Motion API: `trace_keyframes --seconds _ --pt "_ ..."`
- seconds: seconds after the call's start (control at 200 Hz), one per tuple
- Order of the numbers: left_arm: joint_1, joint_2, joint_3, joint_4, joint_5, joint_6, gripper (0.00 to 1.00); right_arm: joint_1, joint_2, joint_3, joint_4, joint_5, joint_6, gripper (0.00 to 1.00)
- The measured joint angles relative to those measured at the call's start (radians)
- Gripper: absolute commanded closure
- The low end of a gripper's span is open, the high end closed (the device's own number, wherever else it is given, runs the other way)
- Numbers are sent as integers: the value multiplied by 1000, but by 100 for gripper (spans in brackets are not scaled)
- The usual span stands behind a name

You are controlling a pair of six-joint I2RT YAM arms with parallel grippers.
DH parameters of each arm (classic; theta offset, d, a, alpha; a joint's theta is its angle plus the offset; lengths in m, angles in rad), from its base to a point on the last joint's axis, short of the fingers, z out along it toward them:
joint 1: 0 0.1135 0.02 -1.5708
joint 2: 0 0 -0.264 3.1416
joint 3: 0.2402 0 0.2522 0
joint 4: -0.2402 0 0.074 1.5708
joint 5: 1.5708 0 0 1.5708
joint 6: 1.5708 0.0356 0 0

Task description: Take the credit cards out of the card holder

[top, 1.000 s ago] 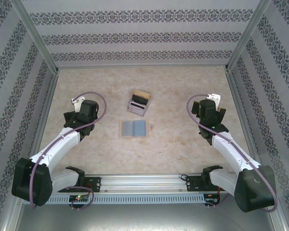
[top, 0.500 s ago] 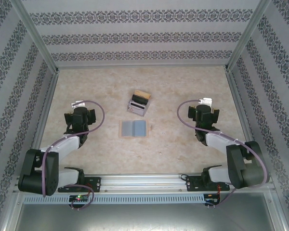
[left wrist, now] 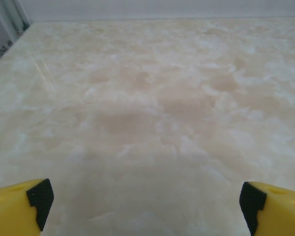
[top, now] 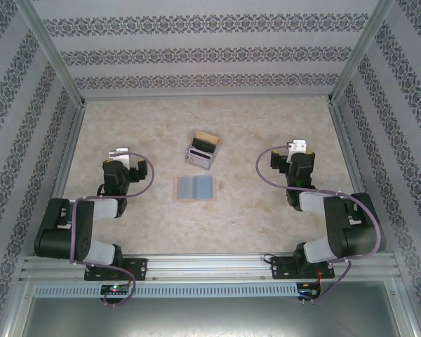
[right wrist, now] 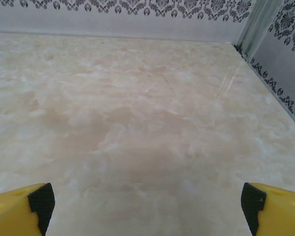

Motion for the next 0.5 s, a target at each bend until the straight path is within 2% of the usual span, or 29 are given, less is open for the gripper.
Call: trace_keyframes --seconds 0.22,0.505 --pt "0 105 31 14 26 0 1 -11 50 -18 79 -42 1 2" --pt "0 108 55 14 18 0 1 -51 56 -19 80 -99 12 2"
